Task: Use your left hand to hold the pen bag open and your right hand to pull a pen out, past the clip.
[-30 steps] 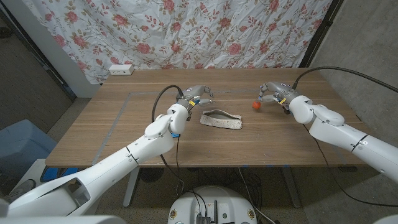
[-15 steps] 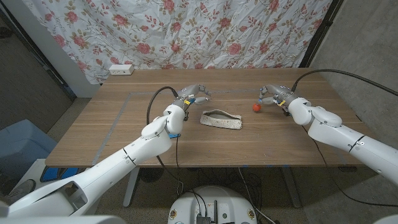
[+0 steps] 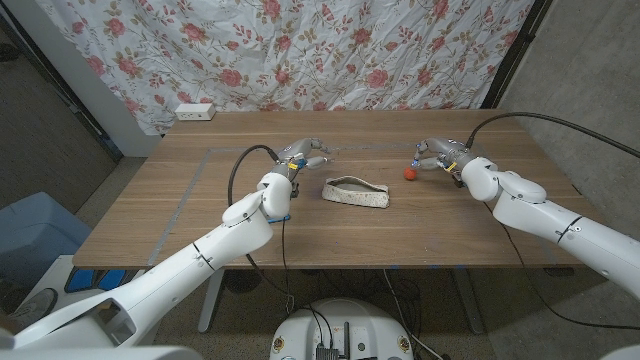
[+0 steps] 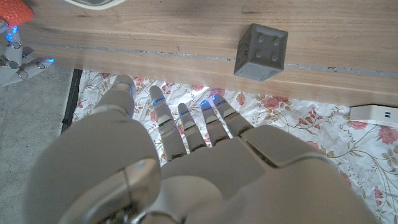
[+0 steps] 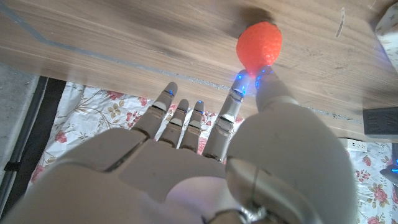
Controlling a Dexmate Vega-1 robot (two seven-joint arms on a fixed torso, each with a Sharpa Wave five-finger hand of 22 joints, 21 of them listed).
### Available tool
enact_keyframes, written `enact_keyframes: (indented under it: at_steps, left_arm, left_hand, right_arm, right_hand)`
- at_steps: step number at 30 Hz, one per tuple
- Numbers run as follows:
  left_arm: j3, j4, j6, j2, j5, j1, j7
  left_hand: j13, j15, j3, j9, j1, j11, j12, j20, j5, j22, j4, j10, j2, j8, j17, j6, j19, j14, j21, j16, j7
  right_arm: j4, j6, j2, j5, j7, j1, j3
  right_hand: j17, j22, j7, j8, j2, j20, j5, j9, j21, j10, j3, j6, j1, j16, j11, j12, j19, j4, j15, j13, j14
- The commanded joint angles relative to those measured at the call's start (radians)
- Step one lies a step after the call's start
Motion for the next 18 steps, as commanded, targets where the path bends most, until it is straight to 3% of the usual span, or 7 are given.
enact_keyframes:
  at_steps: [1,11,18]
  left_arm:
    - [0.002,0.004,0.002,0.012,-0.053,-0.002,0.026]
    - [0.009,0.007,0.007,0.020,-0.068,-0.005,0.044]
    - [-0.005,0.008,-0.006,0.029,-0.091,0.005,0.061]
  left_hand:
    - [0.004,-0.022,0.000,0.002,-0.012,0.002,0.000,0.003,-0.003,0.002,0.005,0.002,0.003,0.002,0.004,-0.004,-0.004,-0.002,0.000,0.002,0.001]
    - [0.004,-0.020,0.000,0.002,-0.013,0.004,0.002,0.004,-0.003,0.002,0.004,0.003,0.005,0.003,0.003,-0.007,-0.004,-0.002,0.000,0.002,0.001]
    - [0.004,-0.019,0.000,0.001,-0.014,0.001,0.001,0.003,-0.002,0.002,0.002,0.001,0.006,0.002,0.003,-0.012,-0.006,-0.003,0.000,0.002,0.002]
  right_arm:
    - [0.009,0.006,0.003,-0.013,0.025,0.018,-0.018]
    - [0.004,0.018,-0.004,-0.009,0.049,0.024,-0.018]
    - [0.005,0.036,-0.013,0.004,0.082,0.033,-0.017]
  right_hand:
    - [0.003,0.002,0.002,-0.012,-0.009,0.008,0.005,0.001,-0.004,-0.011,-0.012,-0.026,-0.016,0.003,0.001,-0.005,-0.001,0.000,0.000,0.005,0.000]
    - [0.007,0.002,0.017,-0.047,-0.041,0.024,0.014,-0.003,-0.005,-0.054,-0.045,-0.120,-0.065,-0.004,0.004,-0.012,-0.015,0.007,0.016,0.007,-0.014]
    - [0.010,0.003,0.029,-0.090,-0.066,0.037,0.032,-0.025,-0.007,-0.095,-0.070,-0.206,-0.112,-0.019,0.011,-0.015,-0.038,0.015,0.040,0.008,-0.047]
